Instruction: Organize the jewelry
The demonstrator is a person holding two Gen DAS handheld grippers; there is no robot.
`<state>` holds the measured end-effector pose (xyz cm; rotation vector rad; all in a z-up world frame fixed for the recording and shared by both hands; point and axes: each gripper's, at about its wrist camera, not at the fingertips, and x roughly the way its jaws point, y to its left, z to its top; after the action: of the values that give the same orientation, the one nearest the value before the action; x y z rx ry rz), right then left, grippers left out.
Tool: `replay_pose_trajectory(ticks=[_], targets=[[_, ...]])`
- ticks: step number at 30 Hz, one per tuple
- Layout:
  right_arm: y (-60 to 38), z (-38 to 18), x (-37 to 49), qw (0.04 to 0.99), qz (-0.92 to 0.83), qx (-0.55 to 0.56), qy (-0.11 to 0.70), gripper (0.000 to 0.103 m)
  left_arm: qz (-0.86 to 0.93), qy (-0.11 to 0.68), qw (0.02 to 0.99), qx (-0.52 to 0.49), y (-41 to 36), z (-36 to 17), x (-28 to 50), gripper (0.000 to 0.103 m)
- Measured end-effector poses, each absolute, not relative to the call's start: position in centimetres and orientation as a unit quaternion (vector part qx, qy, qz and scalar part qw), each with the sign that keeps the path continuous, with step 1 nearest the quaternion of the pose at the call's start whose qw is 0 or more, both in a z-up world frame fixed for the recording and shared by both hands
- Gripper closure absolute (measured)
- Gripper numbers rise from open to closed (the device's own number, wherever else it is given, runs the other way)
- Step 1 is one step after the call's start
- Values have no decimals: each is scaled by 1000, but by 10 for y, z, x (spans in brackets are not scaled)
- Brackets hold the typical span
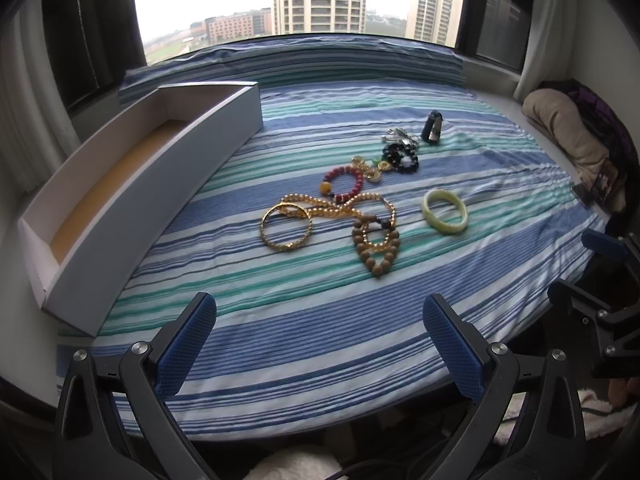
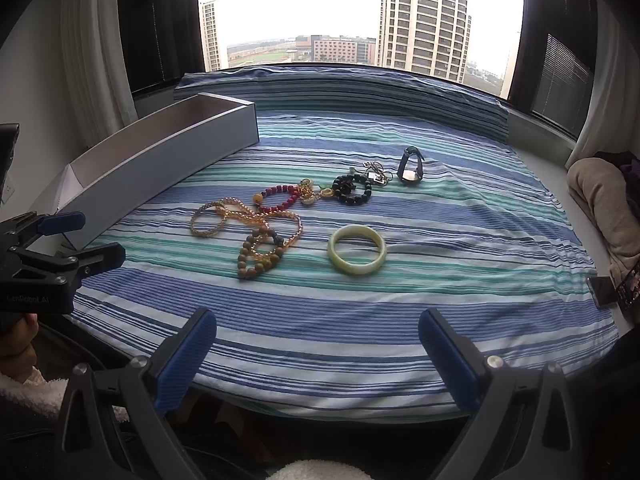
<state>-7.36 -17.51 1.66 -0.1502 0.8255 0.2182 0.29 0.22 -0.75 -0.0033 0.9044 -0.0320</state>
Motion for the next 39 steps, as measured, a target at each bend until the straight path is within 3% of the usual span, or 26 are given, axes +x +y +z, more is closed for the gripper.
replay_pose_trajectory(ticks=[39], targets=[[-176, 15, -73, 905, 108, -75, 404, 0, -14, 440, 898, -2, 4, -9, 4, 0]])
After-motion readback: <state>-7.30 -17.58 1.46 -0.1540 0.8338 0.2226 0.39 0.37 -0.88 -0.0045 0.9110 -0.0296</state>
